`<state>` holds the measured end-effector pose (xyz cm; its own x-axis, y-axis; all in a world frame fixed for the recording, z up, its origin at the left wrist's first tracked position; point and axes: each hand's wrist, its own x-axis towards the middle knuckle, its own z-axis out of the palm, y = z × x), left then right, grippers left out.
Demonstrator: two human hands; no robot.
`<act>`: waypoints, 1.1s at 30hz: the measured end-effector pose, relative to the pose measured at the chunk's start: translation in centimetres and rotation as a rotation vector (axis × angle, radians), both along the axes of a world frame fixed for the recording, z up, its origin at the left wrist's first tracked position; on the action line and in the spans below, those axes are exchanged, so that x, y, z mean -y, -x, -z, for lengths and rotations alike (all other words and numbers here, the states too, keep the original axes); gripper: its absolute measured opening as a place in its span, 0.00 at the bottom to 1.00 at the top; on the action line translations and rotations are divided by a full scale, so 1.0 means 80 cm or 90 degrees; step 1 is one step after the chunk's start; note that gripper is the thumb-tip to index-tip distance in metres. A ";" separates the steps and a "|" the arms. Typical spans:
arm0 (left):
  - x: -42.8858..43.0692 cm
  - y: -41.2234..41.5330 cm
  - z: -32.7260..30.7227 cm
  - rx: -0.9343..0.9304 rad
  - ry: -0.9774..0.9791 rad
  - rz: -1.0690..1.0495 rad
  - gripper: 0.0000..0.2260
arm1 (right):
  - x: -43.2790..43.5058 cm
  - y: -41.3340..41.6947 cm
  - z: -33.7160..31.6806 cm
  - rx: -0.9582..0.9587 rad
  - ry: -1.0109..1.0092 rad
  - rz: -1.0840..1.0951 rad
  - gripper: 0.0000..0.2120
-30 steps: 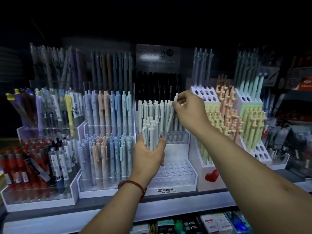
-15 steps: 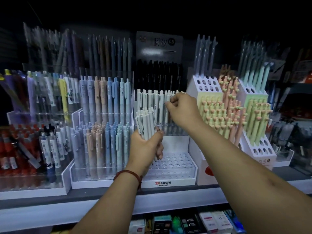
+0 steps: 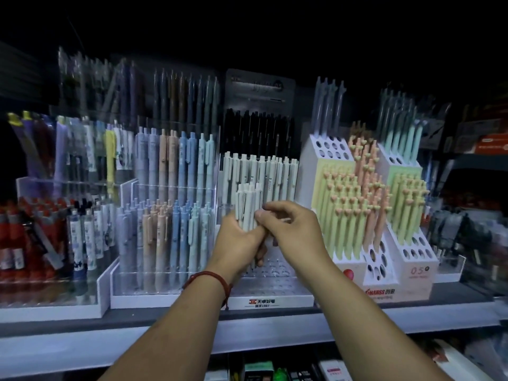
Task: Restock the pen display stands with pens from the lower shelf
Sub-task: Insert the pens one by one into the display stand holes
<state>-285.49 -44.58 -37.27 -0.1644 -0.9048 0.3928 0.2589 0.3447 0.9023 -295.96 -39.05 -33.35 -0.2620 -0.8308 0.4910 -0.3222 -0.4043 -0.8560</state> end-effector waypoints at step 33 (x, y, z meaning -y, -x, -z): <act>-0.022 -0.003 -0.012 0.036 0.015 -0.050 0.14 | 0.062 0.040 -0.072 -0.324 0.085 0.240 0.11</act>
<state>-285.28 -42.81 -36.31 -0.1163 -0.9061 0.4067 0.1800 0.3835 0.9058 -299.15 -44.05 -27.55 -0.2316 -0.6503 0.7236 -0.8154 -0.2759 -0.5089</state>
